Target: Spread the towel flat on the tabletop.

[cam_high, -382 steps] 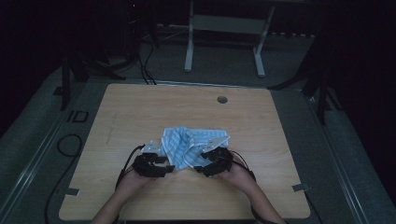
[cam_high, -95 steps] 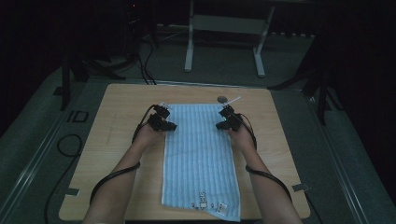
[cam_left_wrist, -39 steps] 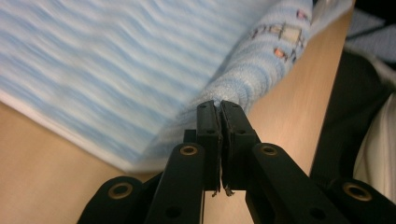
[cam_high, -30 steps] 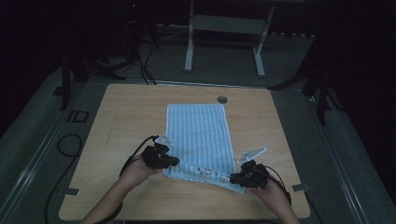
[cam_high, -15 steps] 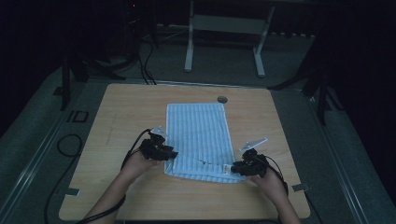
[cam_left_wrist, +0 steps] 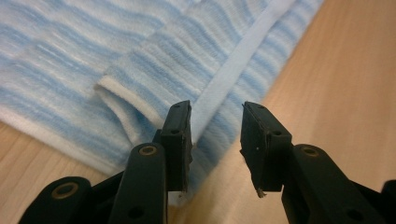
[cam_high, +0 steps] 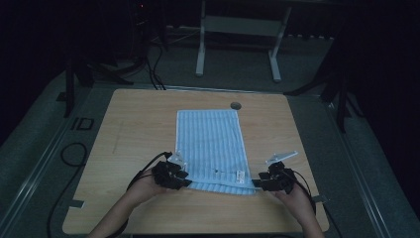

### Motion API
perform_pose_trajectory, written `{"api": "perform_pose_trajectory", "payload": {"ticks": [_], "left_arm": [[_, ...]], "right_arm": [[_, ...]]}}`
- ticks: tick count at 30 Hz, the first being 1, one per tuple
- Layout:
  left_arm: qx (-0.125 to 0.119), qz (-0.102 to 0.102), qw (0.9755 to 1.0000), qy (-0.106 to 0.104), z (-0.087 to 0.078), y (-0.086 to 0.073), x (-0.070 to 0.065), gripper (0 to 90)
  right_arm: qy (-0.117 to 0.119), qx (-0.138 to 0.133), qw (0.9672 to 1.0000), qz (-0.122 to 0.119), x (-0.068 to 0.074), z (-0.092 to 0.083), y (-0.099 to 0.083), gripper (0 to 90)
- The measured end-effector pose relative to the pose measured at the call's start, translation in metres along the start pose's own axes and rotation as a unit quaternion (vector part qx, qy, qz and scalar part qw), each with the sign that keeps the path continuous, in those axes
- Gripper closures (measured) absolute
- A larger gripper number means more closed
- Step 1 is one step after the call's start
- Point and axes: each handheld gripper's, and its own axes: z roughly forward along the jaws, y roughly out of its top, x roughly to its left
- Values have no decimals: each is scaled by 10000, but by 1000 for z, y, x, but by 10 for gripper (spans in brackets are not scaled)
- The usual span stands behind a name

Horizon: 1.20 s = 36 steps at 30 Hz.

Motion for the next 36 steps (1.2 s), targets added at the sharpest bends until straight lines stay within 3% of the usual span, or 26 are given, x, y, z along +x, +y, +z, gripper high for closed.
{"api": "perform_pose_trajectory", "payload": {"ticks": [2, 4, 5, 11, 14, 15, 18, 21, 23, 27, 31, 36], "left_arm": [[23, 82, 10000, -34, 6, 2, 1, 634], [-24, 91, 9997, -222, 11, 2, 2, 618], [19, 160, 9997, -171, 13, 3, 1, 617], [50, 112, 9999, -110, 19, 3, 5, 616], [40, 109, 9999, -113, 20, 3, 6, 618], [46, 119, 9999, -81, 21, 3, 6, 629], [46, -12, 10000, -3, 21, 3, 9, 733], [57, -13, 10000, 6, 21, 4, 11, 839], [31, -63, 10000, 71, 19, 6, 11, 864], [-131, -73, 9998, 139, 6, 12, 9, 876], [-357, -60, 9992, 153, -20, 19, 4, 877], [-462, 54, 9989, 108, -53, 20, -15, 876]], "right_arm": [[52, 16, 10000, 29, 1, 0, -1, 494], [62, 64, 10000, -27, 3, 1, -3, 472], [79, 88, 9999, -40, 5, 1, -4, 468], [104, 204, 9996, -168, 11, 5, -9, 421], [-28, 207, 9994, -259, 11, 6, -7, 546], [-40, 224, 9993, -282, 11, 6, -6, 648], [-76, 232, 9990, -383, 11, 2, -1, 822], [8, 225, 9988, -426, 13, -2, 4, 837], [8, 226, 9987, -462, 14, -4, 6, 837], [-74, 179, 9986, -489, 15, -9, 11, 836], [-75, 109, 9984, -546, 18, -16, 17, 835], [51, -41, 9978, -663, 29, -32, 18, 834]]}}
